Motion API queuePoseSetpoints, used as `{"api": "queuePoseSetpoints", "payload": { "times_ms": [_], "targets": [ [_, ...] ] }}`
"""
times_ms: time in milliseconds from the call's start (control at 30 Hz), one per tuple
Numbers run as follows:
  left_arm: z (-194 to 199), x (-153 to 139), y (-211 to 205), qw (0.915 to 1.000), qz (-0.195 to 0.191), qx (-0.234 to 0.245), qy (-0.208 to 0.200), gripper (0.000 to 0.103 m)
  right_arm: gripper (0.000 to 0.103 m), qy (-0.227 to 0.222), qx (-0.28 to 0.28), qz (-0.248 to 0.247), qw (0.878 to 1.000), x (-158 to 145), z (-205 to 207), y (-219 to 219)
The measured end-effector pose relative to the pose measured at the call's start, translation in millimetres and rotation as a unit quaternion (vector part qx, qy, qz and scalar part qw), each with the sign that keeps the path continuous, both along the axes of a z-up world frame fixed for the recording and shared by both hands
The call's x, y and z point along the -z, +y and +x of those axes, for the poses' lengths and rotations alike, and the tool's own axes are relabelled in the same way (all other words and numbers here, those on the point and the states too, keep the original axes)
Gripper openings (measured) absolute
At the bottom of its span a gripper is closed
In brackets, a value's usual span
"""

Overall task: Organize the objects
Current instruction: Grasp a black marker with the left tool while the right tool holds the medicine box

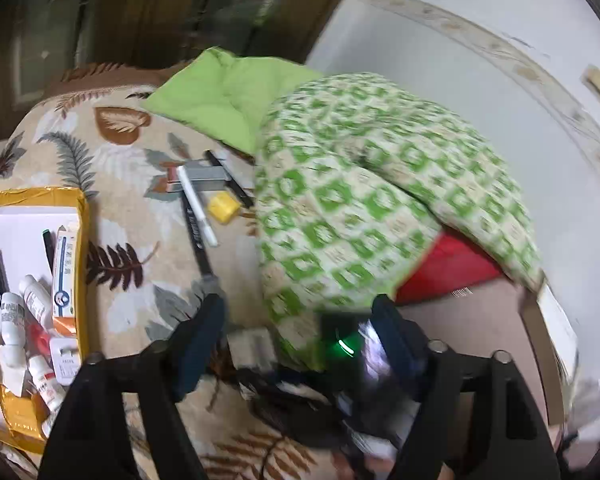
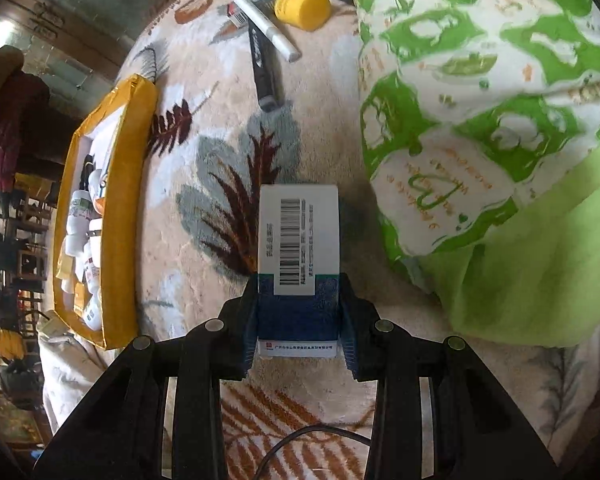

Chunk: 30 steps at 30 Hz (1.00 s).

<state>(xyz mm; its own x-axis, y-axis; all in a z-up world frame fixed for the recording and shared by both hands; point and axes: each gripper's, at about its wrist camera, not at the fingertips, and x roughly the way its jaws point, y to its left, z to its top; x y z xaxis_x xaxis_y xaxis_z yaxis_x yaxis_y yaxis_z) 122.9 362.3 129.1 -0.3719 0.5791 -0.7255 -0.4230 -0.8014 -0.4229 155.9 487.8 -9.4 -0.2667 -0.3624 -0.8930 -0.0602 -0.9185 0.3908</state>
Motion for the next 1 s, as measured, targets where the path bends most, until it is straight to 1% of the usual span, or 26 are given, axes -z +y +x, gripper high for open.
{"api": "queuePoseSetpoints", "payload": {
  "times_ms": [33,100,167,267,333,367,400,433,467,500,533,567,600,633,667,700,800,867,933,1000],
  "targets": [
    [-14.5,10.9,-0.2,0.9997,-0.004,-0.017,-0.017,0.078,0.034,0.004,-0.002,-0.001,1.000,-2.0,0.2,1.7],
    [-51.5,41.9,0.4,0.9971,-0.016,-0.056,-0.049,0.078,0.034,0.016,-0.001,-0.002,1.000,-5.7,1.4,7.7],
    [-82.7,70.3,4.9,0.9956,-0.034,-0.063,-0.061,0.077,0.034,0.024,0.004,-0.009,1.000,-5.7,3.2,14.6],
    [-116.0,112.7,12.1,0.9914,-0.058,-0.081,-0.085,0.076,0.034,0.024,0.010,-0.028,0.999,1.4,5.1,21.5],
    [-126.6,133.7,16.0,0.9862,-0.067,-0.116,-0.097,0.076,0.034,0.019,0.020,-0.034,0.999,6.8,5.4,20.8],
    [-129.3,140.8,19.0,0.9844,-0.073,-0.129,-0.094,0.076,0.034,0.017,0.017,-0.034,0.999,9.2,5.3,19.1],
    [-130.3,147.1,24.9,0.9836,-0.088,-0.132,-0.087,0.076,0.036,0.019,0.014,-0.031,0.999,9.7,5.4,18.1],
    [-130.8,154.9,33.8,0.9820,-0.117,-0.127,-0.075,0.075,0.036,0.021,0.009,-0.028,0.999,9.4,5.3,16.3],
    [-130.0,160.7,39.8,0.9804,-0.137,-0.124,-0.069,0.075,0.036,0.022,0.004,-0.025,0.999,9.1,5.0,15.3],
    [-127.2,166.3,46.4,0.9784,-0.161,-0.119,-0.053,0.075,0.036,0.022,0.000,-0.023,0.999,8.9,4.7,14.7],
    [-122.7,168.7,52.2,0.9757,-0.186,-0.113,-0.024,0.068,0.036,0.022,-0.003,-0.023,0.999,8.9,4.3,14.7],
    [-118.6,171.0,57.7,0.9705,-0.217,-0.106,0.003,0.064,0.036,0.022,-0.004,-0.028,0.999,9.4,4.1,15.8],
    [-115.2,171.9,58.7,0.9699,-0.221,-0.100,0.017,0.063,0.036,0.022,-0.003,-0.033,0.999,10.1,4.0,17.3],
    [-114.4,171.9,56.4,0.9710,-0.217,-0.099,0.017,0.058,0.036,0.021,-0.002,-0.040,0.999,11.1,3.7,19.2],
    [-114.3,171.1,53.0,0.9714,-0.216,-0.098,0.017,0.050,0.036,0.021,0.000,-0.044,0.999,11.5,3.7,20.5],
    [-114.4,170.2,49.7,0.9716,-0.218,-0.092,0.015,0.046,0.036,0.021,0.002,-0.047,0.999,11.8,3.7,21.3],
    [-112.8,165.4,38.1,0.9719,-0.226,-0.067,-0.002,0.014,0.036,0.022,0.003,-0.044,0.999,11.0,3.9,20.0],
    [-108.9,164.7,26.8,0.9738,-0.219,-0.055,-0.024,0.012,0.036,0.020,0.005,-0.037,0.999,9.9,3.2,17.8],
    [-104.0,162.7,16.0,0.9777,-0.198,-0.048,-0.050,0.012,0.036,0.017,0.007,-0.031,0.999,8.2,1.8,15.6],
    [-91.0,159.4,0.3,0.9811,-0.176,-0.031,-0.074,0.013,0.036,0.012,0.004,-0.019,1.000,6.1,-0.9,11.4]
  ]
}}
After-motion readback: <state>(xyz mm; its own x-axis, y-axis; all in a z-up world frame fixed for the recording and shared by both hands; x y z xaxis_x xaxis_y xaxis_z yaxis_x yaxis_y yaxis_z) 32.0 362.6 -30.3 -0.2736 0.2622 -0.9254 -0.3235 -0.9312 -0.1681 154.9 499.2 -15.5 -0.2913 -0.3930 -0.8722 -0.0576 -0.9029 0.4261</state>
